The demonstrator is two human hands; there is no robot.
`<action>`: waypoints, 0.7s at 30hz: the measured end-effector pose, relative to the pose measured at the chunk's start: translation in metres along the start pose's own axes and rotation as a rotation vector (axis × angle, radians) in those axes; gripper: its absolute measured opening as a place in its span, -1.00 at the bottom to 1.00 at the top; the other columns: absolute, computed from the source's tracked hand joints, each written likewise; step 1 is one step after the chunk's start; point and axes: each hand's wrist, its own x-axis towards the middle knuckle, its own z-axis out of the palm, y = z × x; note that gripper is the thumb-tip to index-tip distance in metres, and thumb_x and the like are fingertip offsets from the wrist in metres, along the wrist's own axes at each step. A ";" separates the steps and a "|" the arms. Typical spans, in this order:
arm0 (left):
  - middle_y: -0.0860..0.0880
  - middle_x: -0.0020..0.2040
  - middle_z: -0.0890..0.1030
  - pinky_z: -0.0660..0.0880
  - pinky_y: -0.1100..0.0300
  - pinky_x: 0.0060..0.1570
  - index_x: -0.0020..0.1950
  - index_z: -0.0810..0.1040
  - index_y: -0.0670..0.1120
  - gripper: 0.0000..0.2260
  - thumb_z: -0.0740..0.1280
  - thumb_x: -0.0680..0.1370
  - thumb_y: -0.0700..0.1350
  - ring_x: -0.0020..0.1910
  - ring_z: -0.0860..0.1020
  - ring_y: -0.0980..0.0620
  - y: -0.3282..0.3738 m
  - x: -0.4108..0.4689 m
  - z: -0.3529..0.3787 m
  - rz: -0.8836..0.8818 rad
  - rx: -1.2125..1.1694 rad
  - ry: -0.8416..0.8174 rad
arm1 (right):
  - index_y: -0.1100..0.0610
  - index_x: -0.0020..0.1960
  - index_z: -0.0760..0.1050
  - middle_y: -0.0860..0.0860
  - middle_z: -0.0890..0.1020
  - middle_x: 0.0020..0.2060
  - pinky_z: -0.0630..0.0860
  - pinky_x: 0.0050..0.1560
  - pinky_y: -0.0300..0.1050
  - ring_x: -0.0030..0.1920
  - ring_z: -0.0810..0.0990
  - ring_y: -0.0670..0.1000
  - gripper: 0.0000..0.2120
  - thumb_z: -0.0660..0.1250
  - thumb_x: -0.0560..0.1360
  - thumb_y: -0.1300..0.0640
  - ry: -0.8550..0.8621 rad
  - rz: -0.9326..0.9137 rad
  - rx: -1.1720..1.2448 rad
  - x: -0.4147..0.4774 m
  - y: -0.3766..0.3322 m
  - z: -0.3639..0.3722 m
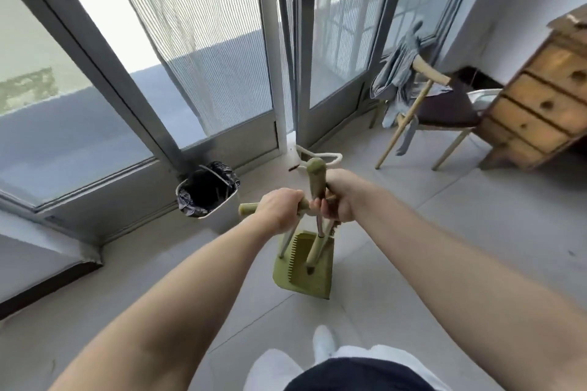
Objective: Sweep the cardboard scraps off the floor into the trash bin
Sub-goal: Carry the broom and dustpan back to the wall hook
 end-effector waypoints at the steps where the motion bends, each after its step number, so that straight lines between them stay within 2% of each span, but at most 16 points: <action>1: -0.07 -0.11 0.58 0.33 0.14 -0.21 -0.01 0.53 -0.08 -0.90 0.25 0.52 -0.15 -0.13 0.51 -0.11 0.004 0.007 0.001 0.023 0.001 -0.006 | 0.23 -0.26 0.34 0.09 0.40 -0.43 0.26 -0.71 -0.43 -0.69 0.38 -0.10 -0.75 0.01 0.53 0.19 -0.004 0.018 0.007 0.003 -0.002 -0.008; 6: 0.00 -0.24 0.46 0.30 0.14 -0.24 -0.09 0.50 -0.07 -0.95 0.25 0.53 -0.15 -0.24 0.40 -0.03 0.022 0.040 0.000 0.174 0.037 -0.048 | 0.20 -0.23 0.31 0.06 0.32 -0.40 0.17 -0.69 -0.49 -0.71 0.30 -0.17 -0.69 0.00 0.60 0.06 -0.039 0.073 0.144 0.005 -0.008 -0.040; 11: 0.08 -0.40 0.34 0.19 0.24 -0.45 -0.17 0.44 -0.07 -0.91 0.25 0.53 -0.20 -0.34 0.38 0.01 0.036 0.064 0.002 0.337 0.068 -0.106 | 0.17 -0.25 0.29 0.06 0.31 -0.40 0.13 -0.69 -0.50 -0.71 0.25 -0.19 -0.67 0.01 0.63 0.05 0.031 0.044 0.305 0.007 0.000 -0.053; 13: 0.08 -0.41 0.33 0.21 0.22 -0.42 -0.19 0.40 -0.05 -0.89 0.23 0.53 -0.20 -0.37 0.37 0.00 0.038 0.073 0.000 0.402 0.098 -0.134 | 0.15 -0.29 0.28 0.05 0.31 -0.41 0.10 -0.69 -0.50 -0.71 0.24 -0.20 -0.66 0.02 0.62 0.06 0.058 0.024 0.351 0.008 0.000 -0.052; 16: 0.04 -0.39 0.38 0.28 0.14 -0.30 -0.17 0.42 -0.07 -0.91 0.23 0.52 -0.19 -0.30 0.41 -0.05 0.037 0.090 -0.004 0.490 0.140 -0.142 | 0.14 -0.31 0.26 0.04 0.29 -0.39 0.09 -0.74 -0.50 -0.72 0.23 -0.20 -0.69 0.01 0.60 0.13 0.086 -0.022 0.480 0.011 -0.003 -0.052; 21: -0.01 -0.27 0.47 0.29 0.13 -0.31 -0.02 0.53 -0.09 -0.90 0.24 0.53 -0.14 -0.27 0.42 -0.05 0.037 0.119 -0.002 0.598 0.184 -0.145 | 0.16 -0.28 0.29 0.06 0.31 -0.40 0.10 -0.76 -0.47 -0.73 0.23 -0.18 -0.73 0.01 0.57 0.15 0.189 -0.052 0.661 0.024 -0.007 -0.058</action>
